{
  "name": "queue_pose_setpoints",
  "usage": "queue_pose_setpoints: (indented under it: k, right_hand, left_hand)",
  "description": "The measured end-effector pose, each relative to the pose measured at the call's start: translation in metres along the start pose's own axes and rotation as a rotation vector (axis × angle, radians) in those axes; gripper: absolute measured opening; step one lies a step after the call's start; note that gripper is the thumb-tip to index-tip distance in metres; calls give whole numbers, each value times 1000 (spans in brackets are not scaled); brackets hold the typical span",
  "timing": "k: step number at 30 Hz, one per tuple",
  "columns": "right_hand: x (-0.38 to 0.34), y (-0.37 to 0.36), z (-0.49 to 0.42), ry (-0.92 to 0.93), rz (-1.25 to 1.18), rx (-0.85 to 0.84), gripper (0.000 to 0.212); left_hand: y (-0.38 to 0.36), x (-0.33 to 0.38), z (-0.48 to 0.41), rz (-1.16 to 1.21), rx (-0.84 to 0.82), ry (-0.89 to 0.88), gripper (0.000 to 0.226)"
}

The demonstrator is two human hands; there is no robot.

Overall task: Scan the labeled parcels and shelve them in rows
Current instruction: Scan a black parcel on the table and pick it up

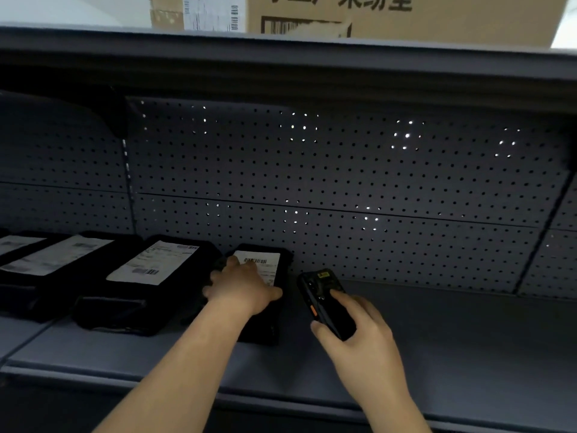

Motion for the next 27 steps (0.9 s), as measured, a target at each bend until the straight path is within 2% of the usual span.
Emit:
queue_pose_setpoints:
  k: [4,7,11,12,16,22,27]
  right_hand:
    - [-2,7,11,9,28,6,55]
    - [-5,11,25,15,20,-3,56]
    - [-14,8,46,7,-58,-29,55]
    - [-17,5,51,5,-87,-28,54]
    - [-45,-16,77,15,-157,-53,54]
    - [-124,-50,135,97,-163,-112,55]
    - [-201,-107,193,134,-186,-154,55]
  left_hand:
    - [-1,-2,5,-12,14,-43,90]
    - [6,-15,23,104,62,-113,93]
    - [29,-47,74,213,427,-339,83]
    - [32,-56,89,221,476,-390,82]
    - [33,-104,139,178,542,-506,73]
    - [58,-195,196,237,604,-508,72]
    - [76,-298,233,253,644,-523,64]
Point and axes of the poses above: each hand's wrist, its own z-axis away from the middle knuckle, its own y-axis out of the back of the hand, x = y × z, the point moved 6 cm from there along -z, towards the middle knuckle, and after that the axes turned 2 degrees about z, right-handed, at the moved point
